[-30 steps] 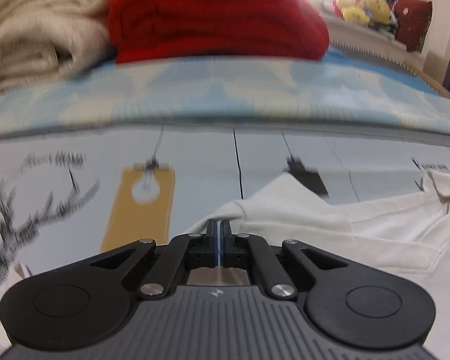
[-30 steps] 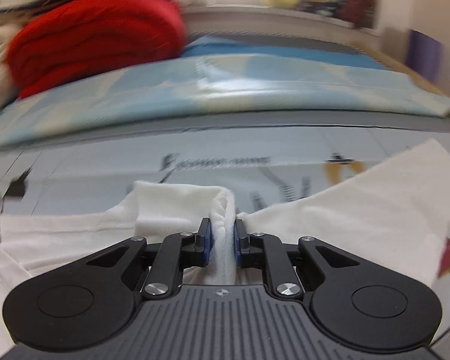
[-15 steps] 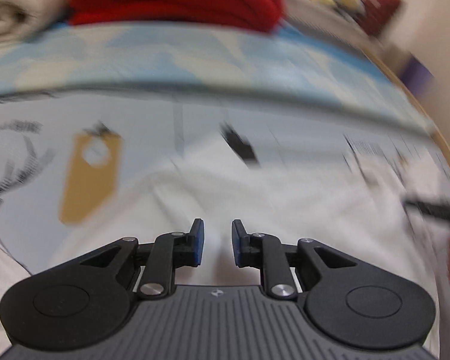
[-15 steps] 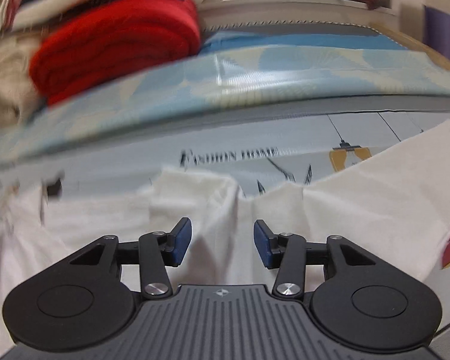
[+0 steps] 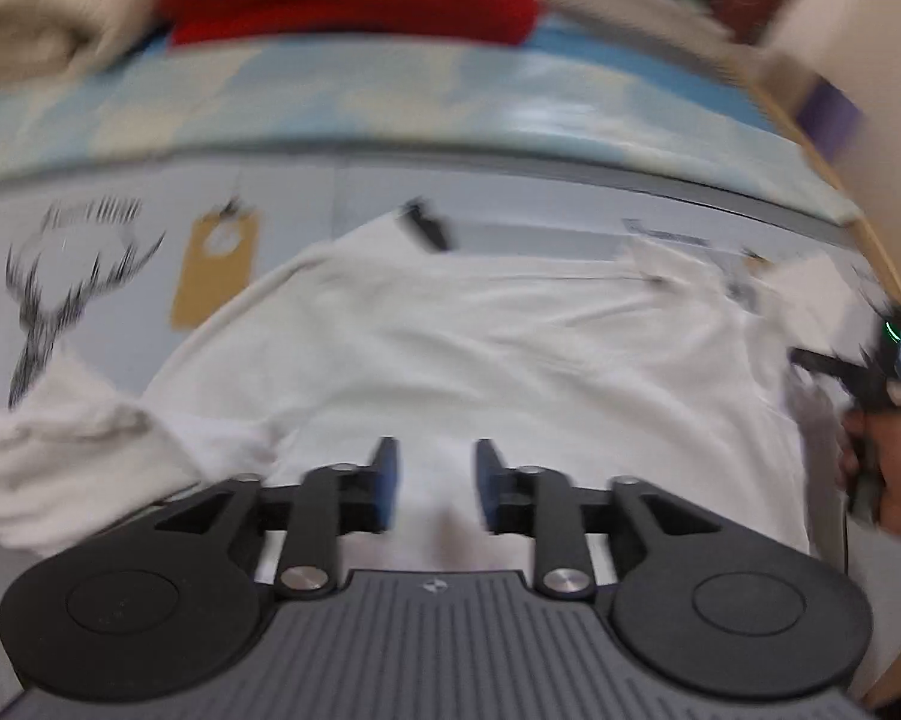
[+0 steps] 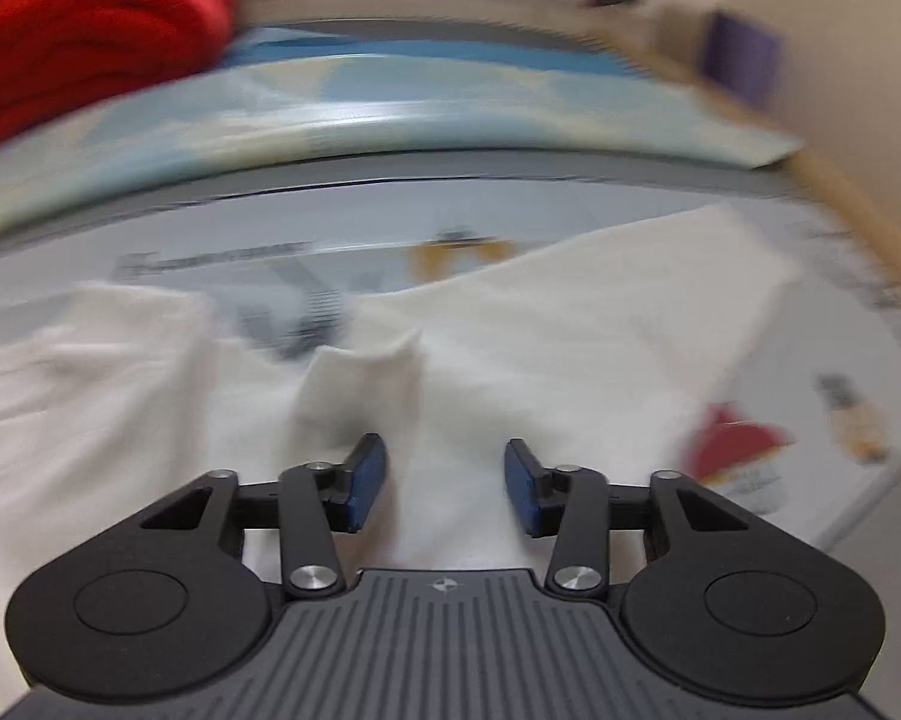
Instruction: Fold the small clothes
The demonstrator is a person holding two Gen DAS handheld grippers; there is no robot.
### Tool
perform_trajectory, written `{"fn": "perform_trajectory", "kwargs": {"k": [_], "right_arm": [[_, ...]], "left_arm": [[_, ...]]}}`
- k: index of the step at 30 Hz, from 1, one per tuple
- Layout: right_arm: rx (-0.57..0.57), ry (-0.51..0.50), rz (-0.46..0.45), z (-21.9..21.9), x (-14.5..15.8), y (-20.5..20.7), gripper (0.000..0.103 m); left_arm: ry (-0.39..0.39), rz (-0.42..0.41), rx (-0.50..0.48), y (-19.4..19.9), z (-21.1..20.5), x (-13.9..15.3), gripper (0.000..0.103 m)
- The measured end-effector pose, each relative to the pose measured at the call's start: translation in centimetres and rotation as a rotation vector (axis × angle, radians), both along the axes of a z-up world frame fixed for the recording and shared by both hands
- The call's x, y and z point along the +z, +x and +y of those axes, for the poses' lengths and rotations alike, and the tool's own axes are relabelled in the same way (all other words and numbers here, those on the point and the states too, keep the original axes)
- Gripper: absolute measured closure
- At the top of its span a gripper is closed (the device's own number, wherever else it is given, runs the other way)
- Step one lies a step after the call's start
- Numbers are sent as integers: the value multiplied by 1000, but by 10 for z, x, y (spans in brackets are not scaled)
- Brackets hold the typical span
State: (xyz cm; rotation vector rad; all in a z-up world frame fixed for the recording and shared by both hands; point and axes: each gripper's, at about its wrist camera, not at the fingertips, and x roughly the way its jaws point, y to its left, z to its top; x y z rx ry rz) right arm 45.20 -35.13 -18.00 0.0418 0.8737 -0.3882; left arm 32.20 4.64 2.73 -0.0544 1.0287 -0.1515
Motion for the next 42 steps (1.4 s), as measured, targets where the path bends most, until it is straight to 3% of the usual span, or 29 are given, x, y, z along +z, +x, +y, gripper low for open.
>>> {"fn": "perform_trajectory", "kwargs": {"k": [3, 4, 6, 8, 10, 11, 18, 22, 23, 24, 26, 29, 32, 34, 36, 40, 41, 42], "right_arm": [[-150, 122, -19, -28, 2, -14, 78], [-165, 180, -42, -35, 4, -19, 78], [-146, 291, -99, -48, 6, -28, 68], [-153, 307, -126, -59, 6, -34, 59], [-176, 329, -134, -73, -1, -41, 56], [-185, 359, -137, -79, -4, -43, 56], [-214, 462, -232, -122, -7, -36, 56], [-262, 454, -282, -141, -13, -30, 60], [-265, 439, -287, -143, -14, -27, 66], [-269, 418, -284, -142, -15, -25, 81], [-284, 404, -275, -143, -16, -20, 97], [-370, 377, -285, -153, -12, -27, 99], [-569, 267, -215, -164, -11, -43, 99], [-661, 284, -203, -168, -13, -60, 99], [-646, 263, -190, -163, -9, -66, 99], [-591, 313, -267, -164, -2, -81, 97], [-591, 327, -294, -170, -1, -84, 90], [-592, 351, -318, -179, -3, -87, 73]], "left_arm": [[63, 28, -81, -19, -21, -22, 62], [68, 90, -98, -21, -21, -39, 62], [80, 200, -139, -20, -29, -64, 63], [109, 231, -213, -23, -32, -82, 64], [221, 302, -266, -22, -27, -109, 64], [249, 300, -284, -25, -23, -114, 61], [223, 268, -307, -24, -27, -104, 62], [247, 276, -321, -24, -27, -112, 62], [248, 275, -324, -23, -27, -110, 62], [247, 273, -327, -24, -28, -108, 62], [245, 277, -326, -20, -26, -109, 62], [259, 273, -327, -16, -28, -109, 62], [286, 262, -341, -17, -32, -107, 62], [300, 257, -350, -16, -33, -107, 62], [307, 256, -354, -14, -33, -108, 62], [312, 255, -355, -11, -31, -109, 62], [314, 255, -354, -12, -32, -109, 62], [317, 254, -355, -11, -32, -109, 61]]}}
